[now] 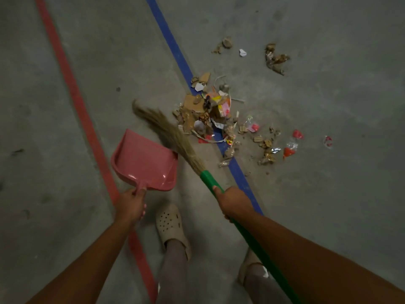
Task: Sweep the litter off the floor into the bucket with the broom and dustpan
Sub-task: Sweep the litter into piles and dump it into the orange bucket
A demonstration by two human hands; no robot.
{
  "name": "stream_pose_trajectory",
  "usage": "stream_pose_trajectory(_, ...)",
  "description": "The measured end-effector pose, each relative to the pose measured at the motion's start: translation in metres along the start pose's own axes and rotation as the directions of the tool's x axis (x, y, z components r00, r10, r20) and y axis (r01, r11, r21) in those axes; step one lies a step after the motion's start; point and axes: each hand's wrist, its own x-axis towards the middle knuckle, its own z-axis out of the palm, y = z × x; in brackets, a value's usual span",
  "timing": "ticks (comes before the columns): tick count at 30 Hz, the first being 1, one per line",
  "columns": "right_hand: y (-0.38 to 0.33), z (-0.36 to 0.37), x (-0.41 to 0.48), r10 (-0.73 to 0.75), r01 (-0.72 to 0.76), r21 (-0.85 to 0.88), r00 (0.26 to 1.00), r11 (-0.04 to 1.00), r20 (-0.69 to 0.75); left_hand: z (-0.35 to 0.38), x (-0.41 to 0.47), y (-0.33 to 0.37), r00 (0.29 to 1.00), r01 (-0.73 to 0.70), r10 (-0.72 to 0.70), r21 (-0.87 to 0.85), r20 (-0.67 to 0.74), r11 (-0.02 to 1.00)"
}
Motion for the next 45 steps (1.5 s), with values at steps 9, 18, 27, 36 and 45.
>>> stream_pose_trajectory(9,0.043,0.029,0.044,0.207,-0.181,0.169,0.967,0.969,-0.152,0.026,0.080,0.014,0.983,-0.121,0.100,0.133,0.155,0.984)
stream_pose_trajectory(18,0.044,0.015,-0.034,0.398,-0.200,0.697,0.908,0.689,-0.133,0.039,0.086,0.075,0.943,-0.239,0.190,0.161,0.275,0.958)
stream_pose_trajectory(27,0.017,-0.018,-0.046,0.415,-0.182,0.734,0.898,0.654,-0.148,0.024,0.099,0.109,0.929,-0.292,0.232,0.184,0.290,0.939)
stream_pose_trajectory(36,0.003,-0.033,-0.052,0.412,-0.130,0.752,0.889,0.646,-0.201,0.007,0.105,0.103,0.946,-0.247,0.200,0.166,0.256,0.955)
stream_pose_trajectory(45,0.016,0.003,-0.053,0.228,-0.180,0.345,0.968,0.921,-0.103,0.006,0.102,0.071,0.949,-0.234,0.162,0.261,0.270,0.937)
